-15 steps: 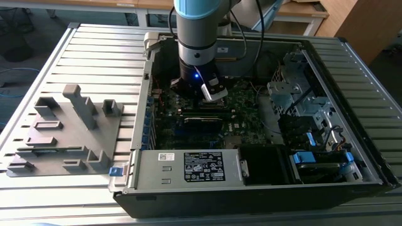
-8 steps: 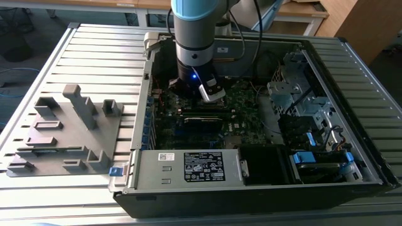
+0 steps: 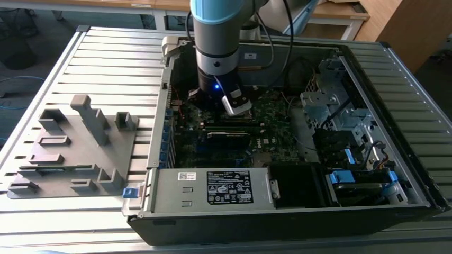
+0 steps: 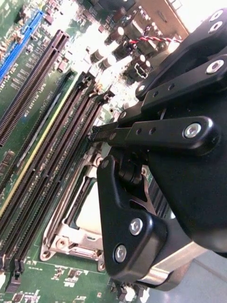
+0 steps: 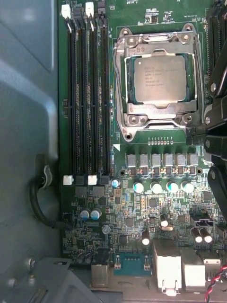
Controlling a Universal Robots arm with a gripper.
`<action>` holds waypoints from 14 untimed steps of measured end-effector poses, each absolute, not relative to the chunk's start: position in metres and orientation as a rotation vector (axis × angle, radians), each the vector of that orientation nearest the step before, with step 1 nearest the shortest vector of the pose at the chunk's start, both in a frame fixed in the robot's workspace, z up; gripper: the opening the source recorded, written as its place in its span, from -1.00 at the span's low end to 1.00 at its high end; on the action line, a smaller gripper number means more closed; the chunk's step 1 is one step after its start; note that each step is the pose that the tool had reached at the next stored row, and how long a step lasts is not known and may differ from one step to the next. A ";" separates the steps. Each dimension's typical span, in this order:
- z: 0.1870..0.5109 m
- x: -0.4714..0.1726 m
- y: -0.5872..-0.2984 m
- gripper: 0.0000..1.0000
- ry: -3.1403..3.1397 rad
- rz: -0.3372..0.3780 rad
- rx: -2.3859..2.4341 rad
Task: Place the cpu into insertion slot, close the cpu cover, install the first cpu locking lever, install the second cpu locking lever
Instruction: 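Install the second cpu locking lever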
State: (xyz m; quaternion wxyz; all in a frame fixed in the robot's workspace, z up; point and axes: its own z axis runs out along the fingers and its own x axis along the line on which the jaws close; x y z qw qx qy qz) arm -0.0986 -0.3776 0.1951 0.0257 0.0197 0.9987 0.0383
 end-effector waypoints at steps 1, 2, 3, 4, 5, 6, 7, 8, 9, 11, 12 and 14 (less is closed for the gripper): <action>0.195 -0.099 -0.378 -0.79 3.087 0.118 0.061; 0.195 -0.099 -0.378 -0.79 3.087 0.119 0.061; 0.195 -0.099 -0.378 -0.79 3.087 0.119 0.061; 0.195 -0.099 -0.378 -0.79 3.087 0.119 0.061; 0.195 -0.099 -0.378 -0.79 3.087 0.119 0.061; 0.196 -0.099 -0.378 -0.79 3.087 0.119 0.061; 0.197 -0.099 -0.377 -0.79 3.087 0.120 0.061; 0.198 -0.099 -0.377 -0.79 3.087 0.120 0.061; 0.200 -0.099 -0.377 -0.79 3.087 0.120 0.061; 0.205 -0.099 -0.378 -0.79 3.087 0.120 0.061; 0.208 -0.099 -0.378 -0.79 3.087 0.120 0.061; 0.214 -0.099 -0.378 -0.79 3.087 0.119 0.061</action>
